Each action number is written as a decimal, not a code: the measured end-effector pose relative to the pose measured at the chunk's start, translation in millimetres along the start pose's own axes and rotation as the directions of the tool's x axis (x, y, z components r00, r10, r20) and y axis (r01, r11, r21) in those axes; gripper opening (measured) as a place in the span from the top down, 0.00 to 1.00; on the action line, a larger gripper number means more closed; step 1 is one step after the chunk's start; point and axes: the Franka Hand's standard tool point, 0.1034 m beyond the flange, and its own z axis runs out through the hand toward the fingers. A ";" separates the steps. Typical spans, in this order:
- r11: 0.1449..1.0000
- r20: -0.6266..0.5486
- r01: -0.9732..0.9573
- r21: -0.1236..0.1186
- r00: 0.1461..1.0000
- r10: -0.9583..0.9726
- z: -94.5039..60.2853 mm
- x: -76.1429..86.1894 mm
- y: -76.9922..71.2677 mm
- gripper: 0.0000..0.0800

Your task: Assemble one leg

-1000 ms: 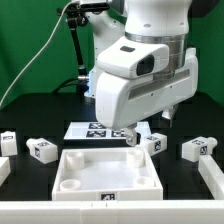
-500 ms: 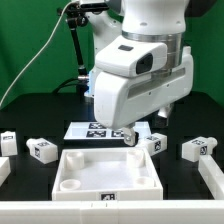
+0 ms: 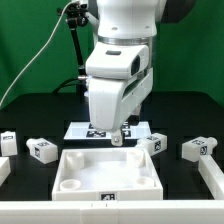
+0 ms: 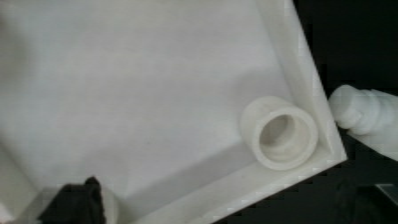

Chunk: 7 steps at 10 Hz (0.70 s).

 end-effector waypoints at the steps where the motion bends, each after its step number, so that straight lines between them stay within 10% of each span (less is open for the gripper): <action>1: 1.000 0.000 0.000 0.000 1.000 0.000 0.2 -0.1 -0.1 0.19; 3: 0.979 -0.044 0.178 -0.095 0.982 -0.183 8.7 -12.6 2.9 0.19; 7: 0.954 -0.042 0.284 -0.100 0.956 -0.289 39.3 -34.7 -22.1 0.19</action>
Offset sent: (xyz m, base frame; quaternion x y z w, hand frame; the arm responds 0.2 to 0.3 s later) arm -0.0371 -0.0015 -0.0139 -0.0842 0.1394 -0.2170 0.9625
